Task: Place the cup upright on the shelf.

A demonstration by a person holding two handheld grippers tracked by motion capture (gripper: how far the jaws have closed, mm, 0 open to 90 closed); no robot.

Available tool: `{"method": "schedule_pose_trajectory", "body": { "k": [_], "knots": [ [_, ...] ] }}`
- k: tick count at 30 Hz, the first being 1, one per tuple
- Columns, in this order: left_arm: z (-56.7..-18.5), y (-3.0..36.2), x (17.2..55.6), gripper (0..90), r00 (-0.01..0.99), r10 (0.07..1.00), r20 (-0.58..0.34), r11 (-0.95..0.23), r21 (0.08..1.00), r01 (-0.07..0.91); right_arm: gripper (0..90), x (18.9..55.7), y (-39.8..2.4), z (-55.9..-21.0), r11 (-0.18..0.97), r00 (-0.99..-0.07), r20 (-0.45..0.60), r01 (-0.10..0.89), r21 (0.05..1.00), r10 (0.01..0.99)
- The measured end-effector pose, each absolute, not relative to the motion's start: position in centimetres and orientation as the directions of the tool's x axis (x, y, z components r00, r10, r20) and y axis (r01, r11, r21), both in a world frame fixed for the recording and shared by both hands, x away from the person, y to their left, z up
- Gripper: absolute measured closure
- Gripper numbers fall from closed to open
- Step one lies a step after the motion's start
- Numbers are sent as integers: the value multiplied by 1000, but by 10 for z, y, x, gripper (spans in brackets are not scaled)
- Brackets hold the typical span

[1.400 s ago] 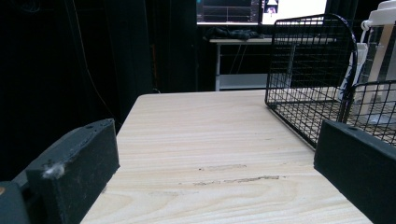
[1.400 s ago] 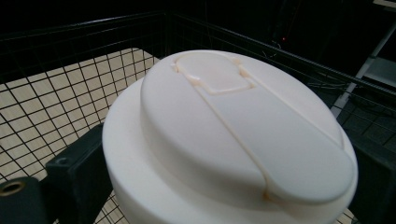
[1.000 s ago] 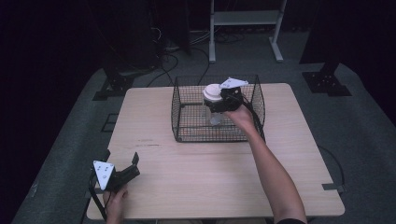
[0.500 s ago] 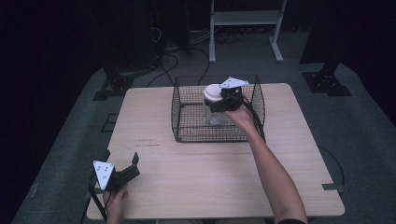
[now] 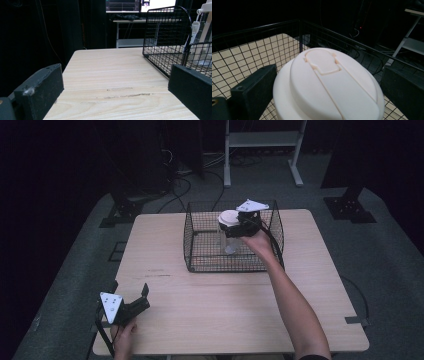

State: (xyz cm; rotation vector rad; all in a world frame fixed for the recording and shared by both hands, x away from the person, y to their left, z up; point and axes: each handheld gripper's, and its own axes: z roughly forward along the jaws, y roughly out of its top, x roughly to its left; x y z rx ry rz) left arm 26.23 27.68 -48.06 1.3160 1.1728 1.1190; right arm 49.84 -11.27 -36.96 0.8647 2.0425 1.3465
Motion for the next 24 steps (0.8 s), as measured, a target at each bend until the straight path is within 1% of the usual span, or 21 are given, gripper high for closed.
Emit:
{"method": "schedule_pose_trajectory", "body": {
  "k": [9, 24],
  "knots": [
    [-481, 277, 263, 0, 98, 995, 19, -25, 998, 63, 9, 493, -117, -358, 278, -648, -90, 193, 941, 756],
    [-481, 276, 263, 0, 99, 995, 23, -29, 998, 61, 10, 473, -128, -335, 247, -662, -77, 167, 955, 746]
  ]
}}
